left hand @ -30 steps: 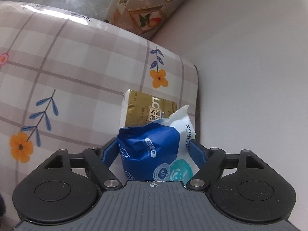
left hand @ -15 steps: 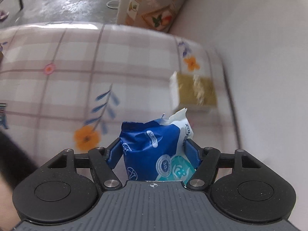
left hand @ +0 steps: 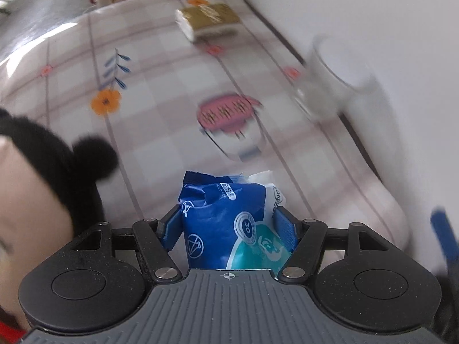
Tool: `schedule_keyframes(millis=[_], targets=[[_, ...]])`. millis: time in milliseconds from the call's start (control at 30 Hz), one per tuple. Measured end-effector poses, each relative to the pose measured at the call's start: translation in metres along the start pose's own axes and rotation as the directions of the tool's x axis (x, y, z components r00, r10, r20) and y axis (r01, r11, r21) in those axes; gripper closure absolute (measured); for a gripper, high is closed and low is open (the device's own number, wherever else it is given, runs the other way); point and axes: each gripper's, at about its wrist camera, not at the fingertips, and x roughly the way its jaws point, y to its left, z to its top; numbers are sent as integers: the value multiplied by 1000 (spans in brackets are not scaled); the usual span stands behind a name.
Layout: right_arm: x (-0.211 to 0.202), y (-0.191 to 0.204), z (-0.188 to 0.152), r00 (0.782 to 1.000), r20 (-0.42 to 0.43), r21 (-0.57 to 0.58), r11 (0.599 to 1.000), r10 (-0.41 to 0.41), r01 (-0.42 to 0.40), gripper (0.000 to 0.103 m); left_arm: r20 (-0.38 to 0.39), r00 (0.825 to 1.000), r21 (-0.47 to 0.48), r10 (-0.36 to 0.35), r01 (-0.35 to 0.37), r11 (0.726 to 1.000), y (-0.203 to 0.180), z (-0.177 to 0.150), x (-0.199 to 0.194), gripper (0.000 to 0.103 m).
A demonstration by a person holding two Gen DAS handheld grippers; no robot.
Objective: Organize soft objects
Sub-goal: 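Lift the wet-wipes pack with the left gripper, then grasp the gold tissue pack with the right gripper while the left gripper holds the wipes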
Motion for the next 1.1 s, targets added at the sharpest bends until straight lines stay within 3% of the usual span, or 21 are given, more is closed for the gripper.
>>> schedule_keyframes(millis=[133,233,300,367,600,700,800,1000,1100], targets=[[-15,-11,1,999,33,35,999,-8,7,1,25,999,63,-32,31,998,-8,-38,-13,32],[-20,-18,2,999,38,63,998,7,-10,1,104,995,143,-7,-8,990,-16,-66,-30,28],[-20,-22,2,999,26,81,996,24,-26,1,142,990,180,-2,-24,983,-20,-78,-39,13],[-19,-26,3,999,11,99,994,44,-45,1,157,987,215,-32,-2,977,-25,-90,-43,6],[-14,-24,6,998,-22,119,991,67,-64,1,273,959,317,75,-163,934,-40,-111,-24,8],[-14,-18,7,997,-27,95,993,72,-69,1,274,959,305,76,-162,939,-34,-114,-16,14],[-12,-10,10,995,-44,64,995,84,-81,1,317,945,282,79,-173,944,-30,-124,-21,24],[9,9,35,978,-121,11,985,170,-170,1,374,924,167,81,-153,974,-14,-141,-35,28],[26,28,55,965,-169,-78,973,201,-216,1,403,911,100,89,-141,985,-2,-151,-44,29]])
